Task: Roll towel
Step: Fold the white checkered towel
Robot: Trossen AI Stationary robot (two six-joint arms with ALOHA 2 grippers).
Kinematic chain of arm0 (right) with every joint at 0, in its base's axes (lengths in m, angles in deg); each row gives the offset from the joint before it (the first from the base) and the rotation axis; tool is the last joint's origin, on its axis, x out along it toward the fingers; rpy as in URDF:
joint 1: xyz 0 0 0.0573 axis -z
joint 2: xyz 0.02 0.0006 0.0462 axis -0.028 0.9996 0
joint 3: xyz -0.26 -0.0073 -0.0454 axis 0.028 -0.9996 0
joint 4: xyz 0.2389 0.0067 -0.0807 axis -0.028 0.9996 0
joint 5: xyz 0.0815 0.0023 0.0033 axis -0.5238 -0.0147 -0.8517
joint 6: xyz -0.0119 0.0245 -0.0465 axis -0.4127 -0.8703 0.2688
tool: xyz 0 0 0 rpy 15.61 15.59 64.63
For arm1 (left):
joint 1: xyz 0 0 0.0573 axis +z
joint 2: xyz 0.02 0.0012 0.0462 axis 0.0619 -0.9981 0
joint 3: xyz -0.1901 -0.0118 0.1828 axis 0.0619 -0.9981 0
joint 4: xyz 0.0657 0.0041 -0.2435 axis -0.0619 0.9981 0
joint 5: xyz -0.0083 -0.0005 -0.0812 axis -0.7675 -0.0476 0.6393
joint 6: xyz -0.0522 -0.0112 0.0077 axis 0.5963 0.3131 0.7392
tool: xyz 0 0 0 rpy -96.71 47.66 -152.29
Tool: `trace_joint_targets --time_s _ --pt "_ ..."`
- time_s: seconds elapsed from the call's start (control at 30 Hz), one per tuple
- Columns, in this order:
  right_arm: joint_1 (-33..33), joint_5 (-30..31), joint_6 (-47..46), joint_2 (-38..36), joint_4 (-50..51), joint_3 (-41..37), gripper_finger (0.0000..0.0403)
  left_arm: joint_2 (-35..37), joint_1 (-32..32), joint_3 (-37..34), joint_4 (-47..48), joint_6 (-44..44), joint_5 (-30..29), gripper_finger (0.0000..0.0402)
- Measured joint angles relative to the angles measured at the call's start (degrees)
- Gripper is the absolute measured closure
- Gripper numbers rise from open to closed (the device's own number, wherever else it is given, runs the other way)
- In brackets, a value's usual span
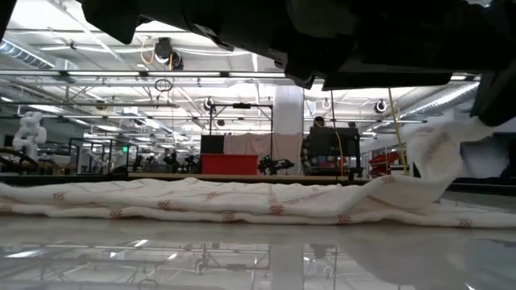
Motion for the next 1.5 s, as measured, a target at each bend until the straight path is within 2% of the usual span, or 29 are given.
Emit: trace_joint_targets --time_s 0.27,0.47,1.0,1.2,1.33,1.5 --pt "0.9 -1.1 -2.5 -0.2 -0.2 0.0 0.0403 0.0 0.4 0.0 3.8 4.5 -0.6 0.0186" --pt "1.7 -1.2 -2.9 -0.2 -0.5 0.0 0.0403 0.0 0.5 0.0 5.3 6.1 -0.3 0.0214" --pt "2.2 -1.2 -3.7 -0.2 -2.0 0.0 0.0402 0.0 1.5 0.0 9.0 9.1 1.3 0.0333" --pt "2.2 -1.1 -3.6 -0.2 -2.1 0.0 0.0402 0.0 1.6 0.0 8.9 9.0 1.3 0.0393" --pt "1.3 -0.4 -2.0 -0.2 -2.2 0.0 0.0378 0.0 1.7 0.0 8.9 9.0 1.3 0.0394" --pt "-2.5 0.2 -2.5 -0.3 -0.7 0.0 0.0307 0.0 1.7 0.0 9.3 9.0 1.3 0.0397"
